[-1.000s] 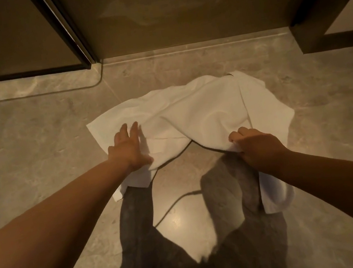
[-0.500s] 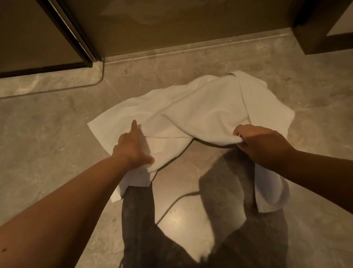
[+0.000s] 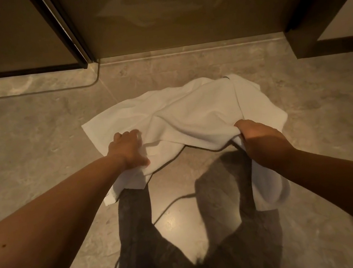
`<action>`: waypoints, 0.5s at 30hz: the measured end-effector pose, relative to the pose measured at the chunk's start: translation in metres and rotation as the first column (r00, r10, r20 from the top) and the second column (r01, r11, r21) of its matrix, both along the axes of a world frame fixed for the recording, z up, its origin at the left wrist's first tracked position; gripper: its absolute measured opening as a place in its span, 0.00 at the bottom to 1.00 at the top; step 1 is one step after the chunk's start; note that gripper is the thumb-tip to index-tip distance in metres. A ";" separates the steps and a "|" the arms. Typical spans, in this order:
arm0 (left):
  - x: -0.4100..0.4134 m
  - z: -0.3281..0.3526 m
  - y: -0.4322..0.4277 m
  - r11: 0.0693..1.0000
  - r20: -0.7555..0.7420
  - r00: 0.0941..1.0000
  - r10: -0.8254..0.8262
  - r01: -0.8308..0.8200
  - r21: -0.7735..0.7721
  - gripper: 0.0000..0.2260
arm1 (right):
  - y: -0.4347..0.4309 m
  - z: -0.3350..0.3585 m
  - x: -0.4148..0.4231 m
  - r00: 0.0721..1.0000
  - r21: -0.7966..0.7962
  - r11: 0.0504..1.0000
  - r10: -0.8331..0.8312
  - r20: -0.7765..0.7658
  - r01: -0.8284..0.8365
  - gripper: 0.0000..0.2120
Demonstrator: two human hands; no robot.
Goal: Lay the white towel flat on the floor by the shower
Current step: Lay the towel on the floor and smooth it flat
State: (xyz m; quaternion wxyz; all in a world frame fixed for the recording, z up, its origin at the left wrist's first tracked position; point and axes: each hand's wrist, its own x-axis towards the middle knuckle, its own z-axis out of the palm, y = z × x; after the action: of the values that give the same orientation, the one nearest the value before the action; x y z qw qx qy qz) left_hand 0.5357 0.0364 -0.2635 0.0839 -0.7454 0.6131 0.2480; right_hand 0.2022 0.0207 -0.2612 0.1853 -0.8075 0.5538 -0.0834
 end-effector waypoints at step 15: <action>0.018 0.031 0.016 0.829 0.123 0.875 -0.468 0.483 -0.283 0.17 | -0.001 0.023 -0.033 0.991 -0.093 0.989 0.111 -0.075 -0.118 0.15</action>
State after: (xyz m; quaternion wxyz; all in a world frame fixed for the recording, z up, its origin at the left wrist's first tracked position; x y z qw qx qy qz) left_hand 0.5540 0.0529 -0.2330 0.0419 -0.5790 0.8077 0.1036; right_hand 0.1692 0.0195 -0.2379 0.1306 -0.8484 0.5080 -0.0713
